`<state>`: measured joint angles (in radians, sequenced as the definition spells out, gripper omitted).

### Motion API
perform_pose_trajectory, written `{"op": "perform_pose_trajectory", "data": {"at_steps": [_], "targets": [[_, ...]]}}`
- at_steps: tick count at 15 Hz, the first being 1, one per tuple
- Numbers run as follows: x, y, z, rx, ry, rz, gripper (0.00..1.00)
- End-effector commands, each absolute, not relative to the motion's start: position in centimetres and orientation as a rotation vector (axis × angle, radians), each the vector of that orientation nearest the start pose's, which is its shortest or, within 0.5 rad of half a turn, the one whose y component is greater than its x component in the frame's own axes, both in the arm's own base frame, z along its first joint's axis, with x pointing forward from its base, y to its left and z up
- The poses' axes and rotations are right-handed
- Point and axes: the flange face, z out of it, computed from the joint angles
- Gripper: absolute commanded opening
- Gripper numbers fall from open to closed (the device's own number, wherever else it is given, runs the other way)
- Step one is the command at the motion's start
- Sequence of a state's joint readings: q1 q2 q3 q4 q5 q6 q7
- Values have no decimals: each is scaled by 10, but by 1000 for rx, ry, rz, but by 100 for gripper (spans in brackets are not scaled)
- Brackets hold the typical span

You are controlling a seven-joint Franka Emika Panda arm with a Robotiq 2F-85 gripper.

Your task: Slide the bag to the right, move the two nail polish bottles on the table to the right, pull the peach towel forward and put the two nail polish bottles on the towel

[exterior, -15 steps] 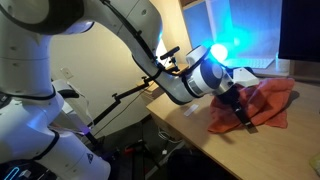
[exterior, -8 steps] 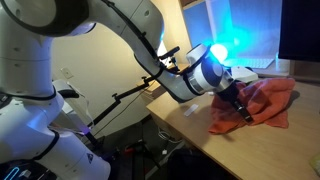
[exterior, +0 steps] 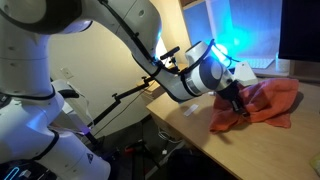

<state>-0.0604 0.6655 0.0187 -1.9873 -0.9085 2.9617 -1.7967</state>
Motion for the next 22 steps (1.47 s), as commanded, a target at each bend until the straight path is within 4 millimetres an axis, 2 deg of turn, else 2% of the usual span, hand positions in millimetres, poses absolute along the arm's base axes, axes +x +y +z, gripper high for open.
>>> {"op": "perform_pose_trajectory", "data": {"at_steps": [1,7,9,14,16,18,22], "targets": [[585,15,165,947,2540,21,6],[569,2,189,1293,2265,71,6],[563,6,187,1352,2208,37,5],[542,27,168,1397,2188,-29,5],[528,31,158,1411,2212,-54,5],[513,26,148,1462,2205,-116,5],[486,5,131,1537,2197,-275,5]]}}
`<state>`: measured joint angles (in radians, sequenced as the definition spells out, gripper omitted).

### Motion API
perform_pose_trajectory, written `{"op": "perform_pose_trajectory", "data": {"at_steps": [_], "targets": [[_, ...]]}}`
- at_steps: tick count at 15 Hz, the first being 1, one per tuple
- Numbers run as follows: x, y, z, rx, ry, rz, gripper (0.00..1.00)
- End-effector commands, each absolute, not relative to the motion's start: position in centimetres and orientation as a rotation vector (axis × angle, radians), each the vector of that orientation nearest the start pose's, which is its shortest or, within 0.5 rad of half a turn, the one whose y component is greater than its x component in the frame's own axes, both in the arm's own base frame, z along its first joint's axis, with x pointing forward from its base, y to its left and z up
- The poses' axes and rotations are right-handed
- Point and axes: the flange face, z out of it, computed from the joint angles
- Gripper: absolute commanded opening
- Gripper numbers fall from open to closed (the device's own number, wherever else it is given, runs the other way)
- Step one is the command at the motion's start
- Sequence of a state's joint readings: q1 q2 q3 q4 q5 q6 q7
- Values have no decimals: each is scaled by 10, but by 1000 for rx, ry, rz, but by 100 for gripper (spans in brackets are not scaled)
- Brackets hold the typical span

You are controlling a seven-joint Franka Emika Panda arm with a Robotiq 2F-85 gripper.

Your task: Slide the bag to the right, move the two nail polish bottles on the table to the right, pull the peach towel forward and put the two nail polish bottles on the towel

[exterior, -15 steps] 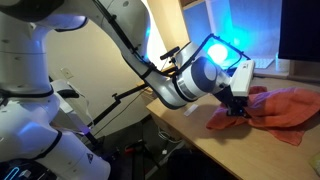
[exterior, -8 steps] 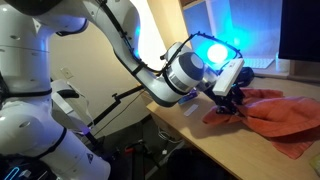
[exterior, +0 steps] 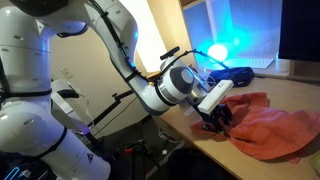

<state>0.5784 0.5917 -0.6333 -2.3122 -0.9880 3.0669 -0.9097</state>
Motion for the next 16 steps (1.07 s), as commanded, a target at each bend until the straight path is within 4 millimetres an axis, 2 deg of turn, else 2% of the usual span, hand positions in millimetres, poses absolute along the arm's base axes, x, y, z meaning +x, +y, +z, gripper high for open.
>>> {"op": "perform_pose_trajectory", "data": {"at_steps": [1,6,7,8,10,11,16], "targets": [[482,2,128,1542,2203,-306,5],[473,4,128,1460,2311,-275,5],[472,7,128,1419,2346,-255,19],[471,10,128,1369,2395,-212,42],[471,12,126,1314,2444,-208,46],[470,15,125,1293,2468,-206,51],[465,18,113,1200,2582,-207,91]]}}
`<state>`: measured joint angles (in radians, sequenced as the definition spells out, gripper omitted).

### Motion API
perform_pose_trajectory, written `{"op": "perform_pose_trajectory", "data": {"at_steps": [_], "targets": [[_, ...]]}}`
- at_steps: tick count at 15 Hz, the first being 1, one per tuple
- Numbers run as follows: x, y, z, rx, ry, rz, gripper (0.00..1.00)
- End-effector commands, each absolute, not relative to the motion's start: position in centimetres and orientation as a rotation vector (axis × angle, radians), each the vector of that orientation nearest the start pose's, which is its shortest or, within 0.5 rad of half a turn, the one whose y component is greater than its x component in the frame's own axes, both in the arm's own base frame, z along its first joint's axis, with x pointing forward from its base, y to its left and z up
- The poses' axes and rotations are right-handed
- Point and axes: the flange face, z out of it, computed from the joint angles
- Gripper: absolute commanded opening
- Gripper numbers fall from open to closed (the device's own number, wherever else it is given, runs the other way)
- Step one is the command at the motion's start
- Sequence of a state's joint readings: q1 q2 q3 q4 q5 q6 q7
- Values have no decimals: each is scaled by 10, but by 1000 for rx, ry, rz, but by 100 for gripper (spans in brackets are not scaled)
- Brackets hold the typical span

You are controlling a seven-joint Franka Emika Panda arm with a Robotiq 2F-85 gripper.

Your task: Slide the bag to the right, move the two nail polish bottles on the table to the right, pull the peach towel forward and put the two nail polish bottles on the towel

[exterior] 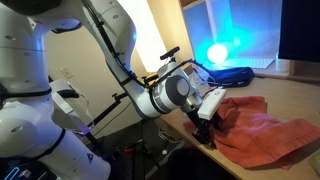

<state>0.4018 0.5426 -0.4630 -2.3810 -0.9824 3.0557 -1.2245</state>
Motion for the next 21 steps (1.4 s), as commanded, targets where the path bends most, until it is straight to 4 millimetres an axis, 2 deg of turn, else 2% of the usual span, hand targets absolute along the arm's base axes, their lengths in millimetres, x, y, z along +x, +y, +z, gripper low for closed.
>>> {"op": "perform_pose_trajectory", "data": {"at_steps": [1,3,5,6,8,10,14,17,19,20,21], "targets": [[465,19,110,1187,2601,-208,97],[465,21,107,1153,2639,-201,100],[473,23,112,1084,2652,-117,100],[477,27,122,1042,2640,-71,100],[473,35,143,922,2648,31,100],[467,41,172,864,2618,131,100],[465,39,226,778,2523,226,100],[461,36,243,776,2476,227,100],[458,34,246,762,2455,221,100],[457,41,253,760,2461,223,100],[457,43,251,766,2461,223,100]]}}
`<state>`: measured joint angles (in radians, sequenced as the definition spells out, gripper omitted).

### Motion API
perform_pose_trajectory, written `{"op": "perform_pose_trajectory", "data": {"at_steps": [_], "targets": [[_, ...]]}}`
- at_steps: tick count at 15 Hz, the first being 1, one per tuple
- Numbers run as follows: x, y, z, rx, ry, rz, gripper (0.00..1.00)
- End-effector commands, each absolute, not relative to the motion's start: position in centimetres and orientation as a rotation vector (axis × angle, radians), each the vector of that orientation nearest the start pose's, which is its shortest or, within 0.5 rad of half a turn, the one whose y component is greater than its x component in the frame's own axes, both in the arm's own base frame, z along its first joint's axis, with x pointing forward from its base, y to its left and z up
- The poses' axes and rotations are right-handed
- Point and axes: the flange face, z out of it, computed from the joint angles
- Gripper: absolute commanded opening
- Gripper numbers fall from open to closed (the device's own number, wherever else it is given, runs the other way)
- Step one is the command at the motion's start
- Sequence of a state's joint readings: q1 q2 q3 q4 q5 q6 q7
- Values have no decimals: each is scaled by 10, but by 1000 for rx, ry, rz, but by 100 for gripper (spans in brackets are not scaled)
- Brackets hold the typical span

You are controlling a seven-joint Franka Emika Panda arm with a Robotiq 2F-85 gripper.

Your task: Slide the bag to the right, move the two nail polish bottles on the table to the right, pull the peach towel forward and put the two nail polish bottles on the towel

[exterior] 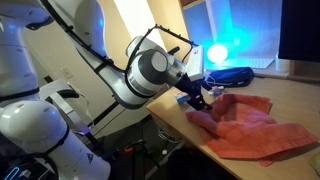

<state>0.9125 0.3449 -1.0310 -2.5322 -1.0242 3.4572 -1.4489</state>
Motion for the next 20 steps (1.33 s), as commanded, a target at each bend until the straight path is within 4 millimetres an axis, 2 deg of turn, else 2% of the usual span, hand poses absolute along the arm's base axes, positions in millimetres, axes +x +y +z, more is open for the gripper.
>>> {"op": "perform_pose_trajectory", "data": {"at_steps": [1,7,9,11,13,20], "targets": [[463,39,246,777,2460,197,100],[461,45,245,769,2465,205,100],[457,43,236,814,2485,198,100],[462,50,232,810,2493,164,100],[468,65,232,768,2508,123,100],[486,150,232,489,2594,-79,100]]}}
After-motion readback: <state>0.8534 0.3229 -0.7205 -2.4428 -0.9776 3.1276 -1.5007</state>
